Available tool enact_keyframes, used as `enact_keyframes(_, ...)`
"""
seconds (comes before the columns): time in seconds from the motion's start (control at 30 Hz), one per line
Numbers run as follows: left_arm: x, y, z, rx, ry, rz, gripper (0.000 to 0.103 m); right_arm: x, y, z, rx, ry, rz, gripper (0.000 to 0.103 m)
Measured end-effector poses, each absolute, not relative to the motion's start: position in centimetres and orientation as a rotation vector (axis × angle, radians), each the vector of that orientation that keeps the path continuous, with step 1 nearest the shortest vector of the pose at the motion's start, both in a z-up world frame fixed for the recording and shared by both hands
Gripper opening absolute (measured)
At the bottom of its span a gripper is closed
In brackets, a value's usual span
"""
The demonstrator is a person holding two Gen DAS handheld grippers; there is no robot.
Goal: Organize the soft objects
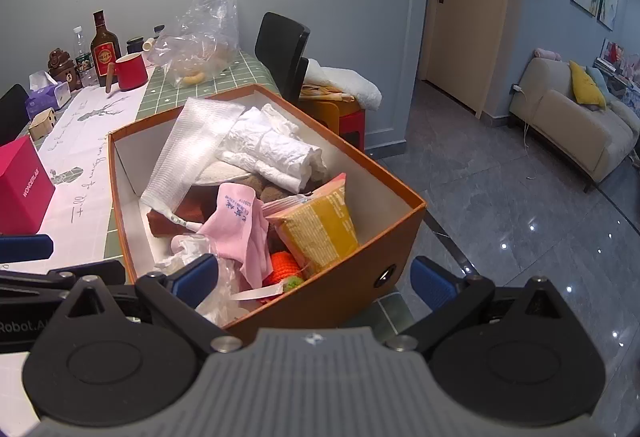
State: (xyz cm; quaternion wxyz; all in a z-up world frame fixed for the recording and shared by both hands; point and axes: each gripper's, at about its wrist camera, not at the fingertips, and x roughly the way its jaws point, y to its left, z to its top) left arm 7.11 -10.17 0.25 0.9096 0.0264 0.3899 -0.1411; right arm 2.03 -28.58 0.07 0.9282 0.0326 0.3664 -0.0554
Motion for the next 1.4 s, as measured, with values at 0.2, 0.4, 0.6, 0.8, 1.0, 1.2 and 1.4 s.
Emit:
enact_keyframes(0.2, 7.1, -10.18, 0.22, 0.053, 0.805, -0.291, 0.101, 1.99, -28.61, 0.07, 0.067, 0.751, -0.114, 0.1)
enact_keyframes(0.4, 7.1, -10.32, 0.25, 0.051, 0.807, -0.292, 0.101, 1.99, -28.63, 0.04, 0.068, 0.752, -0.114, 0.1)
enact_keyframes(0.6, 7.09, -10.3, 0.23, 0.05, 0.807, -0.293, 0.101, 1.9, -28.62, 0.01, 0.069, 0.755, -0.115, 0.1)
enact_keyframes(0.8, 7.07, -10.31, 0.24, 0.048, 0.809, -0.294, 0.101, 1.93, -28.64, 0.01, 0.068, 0.754, -0.115, 0.1)
enact_keyframes(1.0, 7.06, -10.33, 0.22, 0.048, 0.809, -0.294, 0.101, 1.93, -28.65, 0.01, 0.069, 0.755, -0.115, 0.1)
enact_keyframes(1.2, 7.02, -10.36, 0.21, 0.048, 0.808, -0.294, 0.101, 1.95, -28.69, 0.02, 0.068, 0.754, -0.114, 0.1)
enact_keyframes(1.4, 6.81, -10.47, 0.28, 0.066, 0.783, -0.296, 0.101, 1.92, -28.69, -0.01, 0.07, 0.754, -0.115, 0.1)
